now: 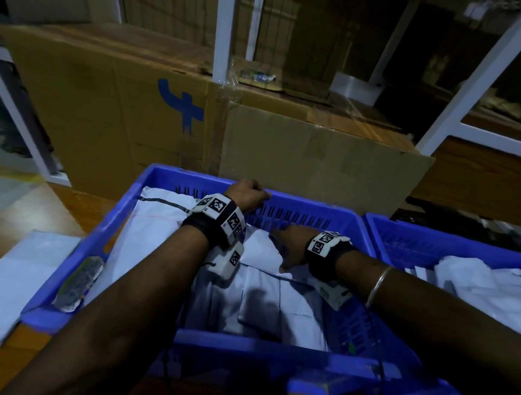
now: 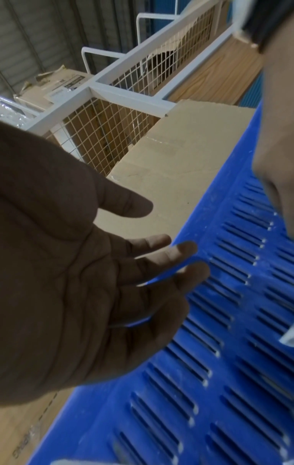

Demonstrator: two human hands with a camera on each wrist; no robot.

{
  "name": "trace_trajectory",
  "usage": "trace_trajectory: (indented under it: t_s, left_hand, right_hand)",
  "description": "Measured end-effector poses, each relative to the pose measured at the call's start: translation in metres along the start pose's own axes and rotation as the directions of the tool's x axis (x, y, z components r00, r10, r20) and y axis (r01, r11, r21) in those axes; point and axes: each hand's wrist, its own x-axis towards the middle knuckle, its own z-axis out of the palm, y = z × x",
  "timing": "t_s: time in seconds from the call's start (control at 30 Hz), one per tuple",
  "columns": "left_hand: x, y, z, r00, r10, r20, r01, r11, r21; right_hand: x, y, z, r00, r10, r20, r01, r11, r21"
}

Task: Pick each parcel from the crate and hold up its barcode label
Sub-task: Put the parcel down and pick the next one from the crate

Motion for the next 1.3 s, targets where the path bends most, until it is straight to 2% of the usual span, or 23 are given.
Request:
trace_trajectory:
  t_s: [0.07, 0.17, 0.23, 0.3, 0.4, 0.53, 0.73, 1.03, 1.3]
  left_hand:
    - [-0.002, 0.002, 0.001, 1.000, 0.001, 0.008, -0.001, 1.000, 0.009]
    - [-0.004, 0.005, 0.001, 1.000, 0.005, 0.025, -0.006, 0.998, 0.056]
    - [-0.005, 0.006, 0.001, 0.999, 0.010, 0.034, -0.013, 0.996, 0.083]
    - [-0.007, 0.006, 0.001, 1.000, 0.008, 0.029, -0.011, 0.994, 0.112]
    - [-0.008, 0.005, 0.004, 0.999, 0.003, 0.044, -0.010, 0.988, 0.155]
    - [-0.010, 0.005, 0.008, 0.998, 0.004, 0.059, -0.014, 0.985, 0.172]
    - [-0.010, 0.009, 0.012, 0.994, 0.022, 0.109, -0.047, 0.972, 0.230]
    - [-0.013, 0.015, 0.010, 0.989, 0.028, 0.148, -0.064, 0.969, 0.240]
    - [-0.013, 0.016, 0.013, 0.993, 0.024, 0.119, -0.051, 0.972, 0.228]
  right_hand:
    - [-0.003, 0.002, -0.006, 1.000, 0.001, 0.009, -0.002, 1.000, 0.013]
    - [-0.013, 0.001, -0.019, 0.998, 0.043, -0.036, -0.045, 0.997, -0.055]
    - [-0.021, -0.005, -0.026, 1.000, 0.003, -0.027, -0.004, 0.999, -0.045]
    - [-0.031, -0.013, -0.031, 0.995, -0.074, 0.061, 0.075, 0.997, -0.006]
    - [-0.042, -0.026, -0.026, 0.962, -0.172, 0.213, 0.165, 0.985, 0.052]
    - [-0.045, -0.036, -0.003, 0.893, -0.285, 0.349, 0.266, 0.959, 0.102]
    - [-0.031, -0.046, 0.026, 0.800, -0.315, 0.511, 0.306, 0.946, 0.104]
    - [-0.022, -0.055, 0.055, 0.733, -0.283, 0.619, 0.292, 0.952, 0.089]
    - [-0.022, -0.057, 0.058, 0.692, -0.325, 0.645, 0.325, 0.937, 0.123]
